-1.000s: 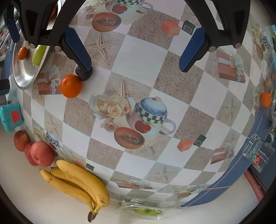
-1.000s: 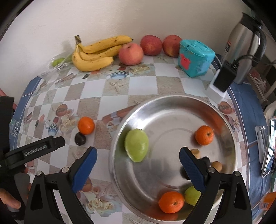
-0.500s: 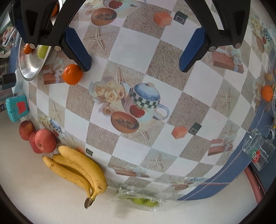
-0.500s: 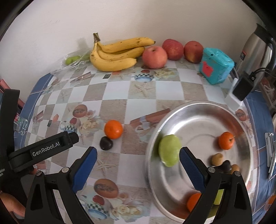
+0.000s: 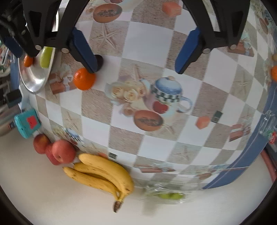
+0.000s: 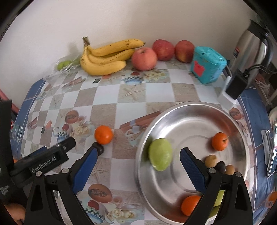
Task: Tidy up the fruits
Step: 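Close the left tool around the dark plum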
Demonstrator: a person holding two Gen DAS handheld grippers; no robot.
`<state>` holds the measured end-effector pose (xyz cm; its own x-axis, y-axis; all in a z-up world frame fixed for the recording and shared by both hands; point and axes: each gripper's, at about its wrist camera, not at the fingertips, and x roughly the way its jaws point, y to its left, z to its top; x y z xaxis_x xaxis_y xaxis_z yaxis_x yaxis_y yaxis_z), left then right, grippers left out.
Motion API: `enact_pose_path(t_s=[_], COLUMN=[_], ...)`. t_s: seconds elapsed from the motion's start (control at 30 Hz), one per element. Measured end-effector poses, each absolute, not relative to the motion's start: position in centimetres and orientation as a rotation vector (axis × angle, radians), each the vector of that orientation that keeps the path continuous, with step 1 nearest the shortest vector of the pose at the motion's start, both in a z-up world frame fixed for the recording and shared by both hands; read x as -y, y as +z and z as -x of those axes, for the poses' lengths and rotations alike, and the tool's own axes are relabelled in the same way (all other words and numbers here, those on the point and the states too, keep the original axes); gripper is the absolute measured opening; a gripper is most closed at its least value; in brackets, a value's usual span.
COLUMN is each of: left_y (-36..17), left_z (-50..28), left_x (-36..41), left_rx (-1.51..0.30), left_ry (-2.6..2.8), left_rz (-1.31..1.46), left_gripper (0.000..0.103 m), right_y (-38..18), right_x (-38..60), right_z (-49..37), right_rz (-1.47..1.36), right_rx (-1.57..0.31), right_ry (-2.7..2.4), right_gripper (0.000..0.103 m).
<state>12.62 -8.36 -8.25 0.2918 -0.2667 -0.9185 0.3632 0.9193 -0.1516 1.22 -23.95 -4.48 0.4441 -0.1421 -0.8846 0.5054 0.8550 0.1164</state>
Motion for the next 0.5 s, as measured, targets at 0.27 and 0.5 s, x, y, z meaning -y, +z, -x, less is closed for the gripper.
enact_pose_path(t_s=[0.27,0.5], left_y=[-8.5,-9.9], left_z=[-10.7,-9.8], left_x=[11.6,13.3], left_rx=[-1.198,-1.21], left_ry=[-0.579,-0.606], left_rz=[-0.156,-0.221], left_gripper=[0.083,0.066], right_y=[-4.4,-4.4], right_x=[25.5,25.9], right_z=[0.0,0.5], right_rz=[-0.423,-0.421], right_rx=[-1.029,-1.03], right_ry=[-0.448,-0.453], right_gripper=[0.096,0.096])
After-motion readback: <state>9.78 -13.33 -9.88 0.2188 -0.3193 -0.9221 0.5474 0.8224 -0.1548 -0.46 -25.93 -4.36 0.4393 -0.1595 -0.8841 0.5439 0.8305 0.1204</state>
